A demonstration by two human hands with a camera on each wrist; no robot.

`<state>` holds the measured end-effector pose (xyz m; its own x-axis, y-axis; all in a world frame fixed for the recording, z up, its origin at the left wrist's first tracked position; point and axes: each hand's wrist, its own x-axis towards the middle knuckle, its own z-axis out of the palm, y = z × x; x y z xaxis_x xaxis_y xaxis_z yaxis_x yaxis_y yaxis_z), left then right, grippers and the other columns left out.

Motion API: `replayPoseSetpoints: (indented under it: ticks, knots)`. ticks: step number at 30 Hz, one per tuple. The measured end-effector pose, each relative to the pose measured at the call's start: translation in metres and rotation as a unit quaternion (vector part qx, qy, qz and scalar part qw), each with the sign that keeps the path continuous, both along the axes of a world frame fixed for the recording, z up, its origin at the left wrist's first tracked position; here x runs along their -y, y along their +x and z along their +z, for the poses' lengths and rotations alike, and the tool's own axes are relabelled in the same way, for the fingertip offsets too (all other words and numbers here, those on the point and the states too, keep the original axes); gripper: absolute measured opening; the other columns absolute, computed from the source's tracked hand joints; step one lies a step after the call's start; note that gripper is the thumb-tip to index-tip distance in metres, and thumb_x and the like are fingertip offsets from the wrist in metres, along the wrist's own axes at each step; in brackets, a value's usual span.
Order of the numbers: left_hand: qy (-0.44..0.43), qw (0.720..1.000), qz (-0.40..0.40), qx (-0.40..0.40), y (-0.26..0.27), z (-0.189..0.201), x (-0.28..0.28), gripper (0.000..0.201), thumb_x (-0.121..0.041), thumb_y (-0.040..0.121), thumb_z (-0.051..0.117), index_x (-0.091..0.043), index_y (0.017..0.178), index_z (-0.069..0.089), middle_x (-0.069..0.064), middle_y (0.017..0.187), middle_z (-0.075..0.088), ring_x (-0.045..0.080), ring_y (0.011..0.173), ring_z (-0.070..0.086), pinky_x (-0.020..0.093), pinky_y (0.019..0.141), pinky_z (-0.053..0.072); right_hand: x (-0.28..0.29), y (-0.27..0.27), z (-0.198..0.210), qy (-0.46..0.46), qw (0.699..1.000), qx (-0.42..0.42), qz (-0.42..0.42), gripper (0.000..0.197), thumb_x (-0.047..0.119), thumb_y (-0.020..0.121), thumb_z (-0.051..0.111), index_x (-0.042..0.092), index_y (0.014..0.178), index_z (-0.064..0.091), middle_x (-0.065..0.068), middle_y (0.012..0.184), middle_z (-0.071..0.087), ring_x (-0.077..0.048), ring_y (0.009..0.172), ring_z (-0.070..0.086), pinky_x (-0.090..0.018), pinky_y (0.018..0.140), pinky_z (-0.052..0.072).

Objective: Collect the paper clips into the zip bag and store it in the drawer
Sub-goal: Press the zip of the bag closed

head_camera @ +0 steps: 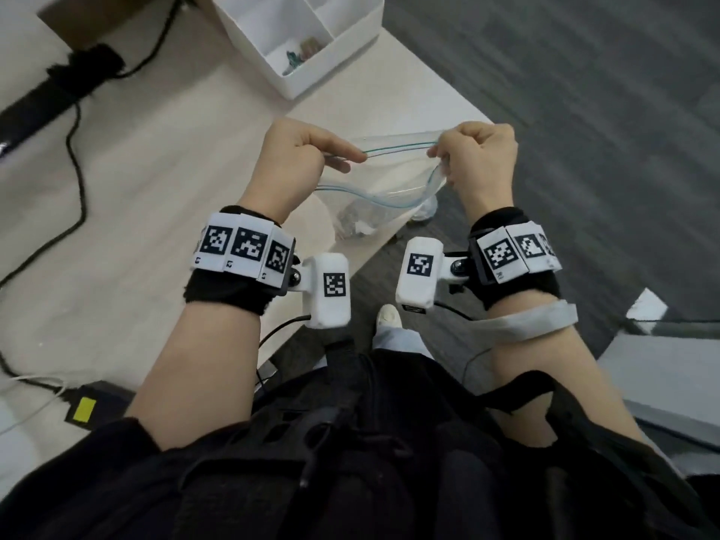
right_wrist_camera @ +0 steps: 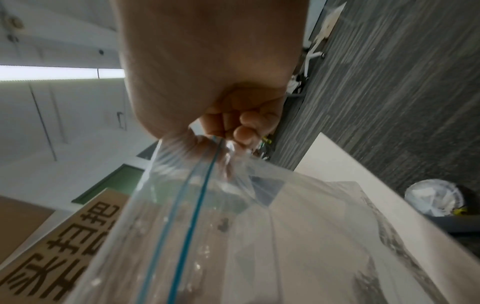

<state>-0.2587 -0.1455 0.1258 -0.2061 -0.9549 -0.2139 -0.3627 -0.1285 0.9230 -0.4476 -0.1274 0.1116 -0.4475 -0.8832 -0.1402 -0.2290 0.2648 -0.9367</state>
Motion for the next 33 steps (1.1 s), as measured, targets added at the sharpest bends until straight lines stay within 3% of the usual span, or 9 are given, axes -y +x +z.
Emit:
replayPoseSetpoints:
  ticks: [8,15,19,22,24,26,28,30,33]
  knots:
    - [0.002,0.988,0.150,0.034,0.015,-0.003,0.011,0.067,0.017,0.055,0.024,-0.014,0.089,0.073,0.010,0.089,0.071,0.021,0.080,0.068,0.013,0.079,0.047,0.058,0.007,0.000,0.046,0.987,0.013,0.151,0.012,0.017,0.056,0.055,0.009,0.055,0.064,-0.004,0.046,0.050,-0.009,0.036,0.040,-0.017,0.039,0.034]
    - [-0.029,0.966,0.257,0.011,0.032,-0.007,-0.001,0.063,0.022,0.061,0.026,-0.005,0.096,0.070,0.008,0.091,0.069,0.002,0.071,0.064,0.004,0.062,0.042,0.076,0.031,-0.008,0.020,0.971,0.032,0.235,0.017,0.005,0.073,0.060,0.017,0.061,0.063,-0.001,0.062,0.056,-0.006,0.040,0.048,-0.019,0.042,0.043]
    - [-0.044,0.942,0.331,-0.010,0.055,-0.018,-0.007,0.046,0.018,0.067,0.038,-0.013,0.083,0.069,0.004,0.082,0.068,0.003,0.074,0.065,0.011,0.069,0.046,0.080,0.045,-0.008,0.045,0.948,0.174,0.262,0.013,0.005,0.077,0.054,0.007,0.074,0.067,-0.012,0.078,0.064,-0.015,0.059,0.059,-0.028,0.063,0.058]
    - [-0.043,0.924,0.376,-0.060,0.069,-0.025,-0.015,0.024,0.002,0.080,0.060,-0.021,0.083,0.058,0.010,0.094,0.068,0.017,0.089,0.067,0.020,0.077,0.050,0.083,0.050,-0.015,0.063,0.933,0.221,0.277,0.025,-0.003,0.079,0.047,0.002,0.091,0.069,-0.013,0.090,0.065,-0.018,0.076,0.060,-0.032,0.086,0.056]
    - [-0.022,0.931,0.353,-0.086,0.076,-0.029,-0.020,0.028,-0.009,0.079,0.072,-0.021,0.098,0.055,0.011,0.106,0.066,0.016,0.097,0.065,0.021,0.083,0.051,0.082,0.057,-0.017,0.055,0.935,0.210,0.282,0.036,-0.001,0.067,0.047,0.005,0.095,0.068,-0.010,0.092,0.065,-0.014,0.076,0.060,-0.028,0.086,0.052]
    - [-0.005,0.945,0.320,-0.060,0.082,-0.035,-0.022,0.042,-0.008,0.074,0.076,-0.018,0.108,0.055,0.009,0.107,0.065,0.015,0.098,0.064,0.024,0.089,0.052,0.082,0.062,-0.021,0.023,0.944,0.165,0.284,0.034,-0.006,0.069,0.052,0.006,0.097,0.066,-0.006,0.090,0.067,-0.008,0.073,0.062,-0.021,0.078,0.051]
    - [-0.005,0.946,0.325,-0.010,0.084,-0.040,-0.022,0.031,-0.005,0.074,0.075,-0.014,0.100,0.062,0.008,0.095,0.066,0.018,0.089,0.063,0.031,0.089,0.054,0.082,0.065,-0.025,-0.011,0.952,0.126,0.277,0.027,-0.009,0.073,0.061,0.006,0.094,0.067,0.000,0.084,0.069,-0.004,0.067,0.063,-0.021,0.074,0.052]
    - [-0.007,0.939,0.344,0.010,0.086,-0.041,-0.019,0.013,-0.004,0.078,0.071,-0.015,0.079,0.065,0.006,0.076,0.065,0.021,0.078,0.063,0.035,0.080,0.056,0.084,0.064,-0.029,-0.036,0.960,0.091,0.262,0.019,-0.001,0.070,0.068,0.015,0.080,0.070,0.005,0.074,0.070,-0.010,0.066,0.063,-0.032,0.076,0.056]
    - [-0.015,0.929,0.368,0.014,0.088,-0.041,-0.017,0.020,-0.003,0.078,0.071,-0.018,0.067,0.064,0.004,0.066,0.064,0.020,0.067,0.063,0.029,0.067,0.055,0.084,0.060,-0.031,-0.052,0.963,0.050,0.258,0.022,0.002,0.070,0.071,0.024,0.070,0.069,0.000,0.071,0.069,-0.018,0.068,0.063,-0.041,0.080,0.057]
